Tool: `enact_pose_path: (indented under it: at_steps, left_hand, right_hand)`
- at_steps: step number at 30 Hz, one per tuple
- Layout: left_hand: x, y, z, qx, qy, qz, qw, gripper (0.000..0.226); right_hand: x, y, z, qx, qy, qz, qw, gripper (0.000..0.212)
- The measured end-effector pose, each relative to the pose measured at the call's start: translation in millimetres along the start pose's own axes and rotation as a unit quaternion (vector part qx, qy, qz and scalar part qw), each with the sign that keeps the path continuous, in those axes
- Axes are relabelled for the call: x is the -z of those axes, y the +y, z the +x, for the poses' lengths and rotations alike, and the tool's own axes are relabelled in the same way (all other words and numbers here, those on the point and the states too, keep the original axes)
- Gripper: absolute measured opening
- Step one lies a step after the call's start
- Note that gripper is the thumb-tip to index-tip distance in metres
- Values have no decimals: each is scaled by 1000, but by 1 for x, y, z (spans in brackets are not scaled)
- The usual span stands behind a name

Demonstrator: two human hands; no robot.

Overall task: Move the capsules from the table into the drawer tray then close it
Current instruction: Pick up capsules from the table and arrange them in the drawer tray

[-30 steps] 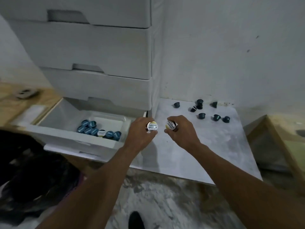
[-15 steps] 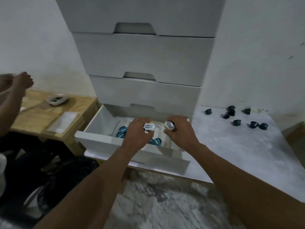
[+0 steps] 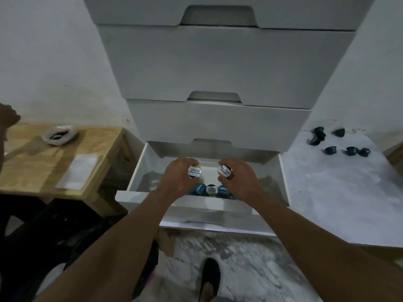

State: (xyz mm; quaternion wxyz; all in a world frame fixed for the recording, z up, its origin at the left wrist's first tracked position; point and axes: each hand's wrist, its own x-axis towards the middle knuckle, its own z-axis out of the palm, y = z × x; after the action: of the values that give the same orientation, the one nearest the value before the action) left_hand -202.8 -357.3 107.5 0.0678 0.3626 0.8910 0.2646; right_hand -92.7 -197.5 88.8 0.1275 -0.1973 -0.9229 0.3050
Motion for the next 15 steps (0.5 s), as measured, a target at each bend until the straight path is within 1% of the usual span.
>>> enact_pose_path:
  at_steps: [5, 8, 12, 15]
  left_hand:
    - [-6, -11, 30, 15, -68, 29, 997, 43]
    - [-13, -16, 48, 1, -103, 44, 994, 40]
    - [-32, -22, 68, 2, -124, 15, 992, 41]
    - [-43, -26, 75, 7, -157, 0, 988, 45]
  right_hand:
    - [-20, 10, 27, -33, -32, -12, 999, 47]
    - [-31, 21, 40, -52, -70, -13, 996, 46]
    - [-38, 34, 52, -72, -100, -11, 992, 46]
    - [-44, 40, 55, -89, -114, -3, 990, 45]
